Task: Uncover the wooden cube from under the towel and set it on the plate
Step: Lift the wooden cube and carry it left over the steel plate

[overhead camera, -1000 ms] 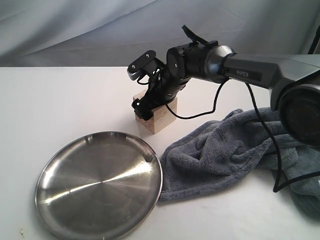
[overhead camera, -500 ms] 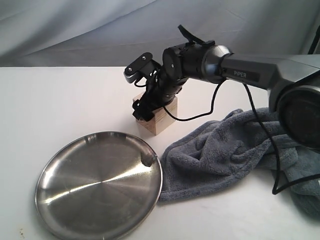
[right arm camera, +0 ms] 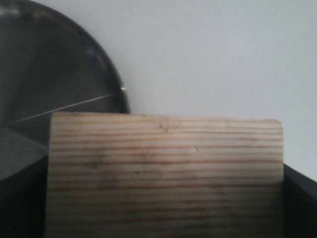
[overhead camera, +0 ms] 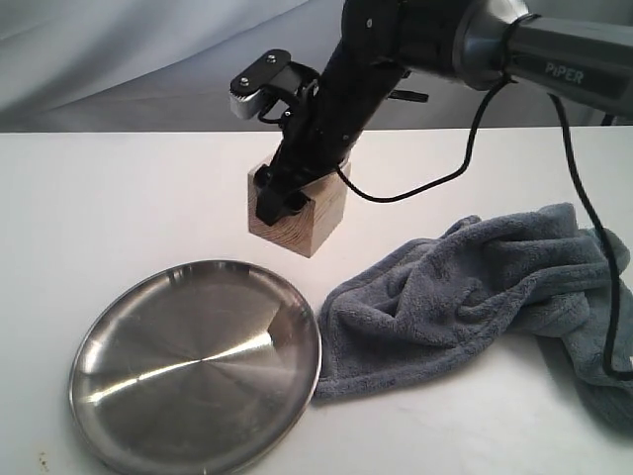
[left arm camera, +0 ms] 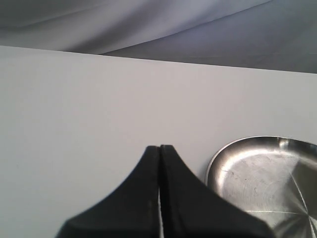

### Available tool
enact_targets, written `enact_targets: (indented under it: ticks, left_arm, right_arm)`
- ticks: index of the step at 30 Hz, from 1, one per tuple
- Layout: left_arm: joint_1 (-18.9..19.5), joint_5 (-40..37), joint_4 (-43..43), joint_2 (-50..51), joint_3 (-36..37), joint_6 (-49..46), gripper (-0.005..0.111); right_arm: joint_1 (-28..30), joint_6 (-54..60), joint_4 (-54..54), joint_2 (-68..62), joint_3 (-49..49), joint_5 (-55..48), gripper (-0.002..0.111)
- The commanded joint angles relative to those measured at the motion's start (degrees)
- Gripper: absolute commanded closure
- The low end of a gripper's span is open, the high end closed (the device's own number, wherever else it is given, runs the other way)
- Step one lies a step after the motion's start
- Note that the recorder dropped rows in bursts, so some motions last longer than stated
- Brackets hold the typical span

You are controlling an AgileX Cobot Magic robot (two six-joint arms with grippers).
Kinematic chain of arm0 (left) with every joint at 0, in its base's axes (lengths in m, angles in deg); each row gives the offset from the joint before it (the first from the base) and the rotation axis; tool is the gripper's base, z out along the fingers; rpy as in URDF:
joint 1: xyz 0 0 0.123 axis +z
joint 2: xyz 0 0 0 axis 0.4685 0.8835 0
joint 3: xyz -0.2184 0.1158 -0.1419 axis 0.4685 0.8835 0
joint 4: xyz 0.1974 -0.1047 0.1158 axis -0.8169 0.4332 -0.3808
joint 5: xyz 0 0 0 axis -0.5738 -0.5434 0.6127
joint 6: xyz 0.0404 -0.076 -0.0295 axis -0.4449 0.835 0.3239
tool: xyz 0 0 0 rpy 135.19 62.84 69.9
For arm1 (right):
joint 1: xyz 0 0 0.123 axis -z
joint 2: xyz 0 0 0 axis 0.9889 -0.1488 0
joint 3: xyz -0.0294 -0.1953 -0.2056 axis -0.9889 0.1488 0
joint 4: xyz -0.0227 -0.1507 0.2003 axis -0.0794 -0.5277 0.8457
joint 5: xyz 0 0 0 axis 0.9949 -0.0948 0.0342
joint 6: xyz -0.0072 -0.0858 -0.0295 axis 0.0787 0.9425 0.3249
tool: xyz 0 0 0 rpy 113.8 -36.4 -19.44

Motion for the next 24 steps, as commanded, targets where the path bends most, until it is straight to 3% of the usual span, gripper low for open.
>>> enact_targets:
  ticks: [1,11,24]
  left_arm:
    - [-0.2,0.4,0.1,-0.2,0.3,0.2,0.107]
    - [-0.2,0.4,0.1,-0.2,0.3,0.2,0.107]
    - [-0.2,0.4,0.1,-0.2,0.3,0.2,0.107]
  right_arm:
    - [-3.1,4.3,3.3,2.0,-0.3,-1.7,0.108]
    - [-16.6,5.4,-8.8,1.5,2.5,2.5,0.108]
    - [-18.0,3.5,-5.2,-5.6,2.7,4.1,0.108]
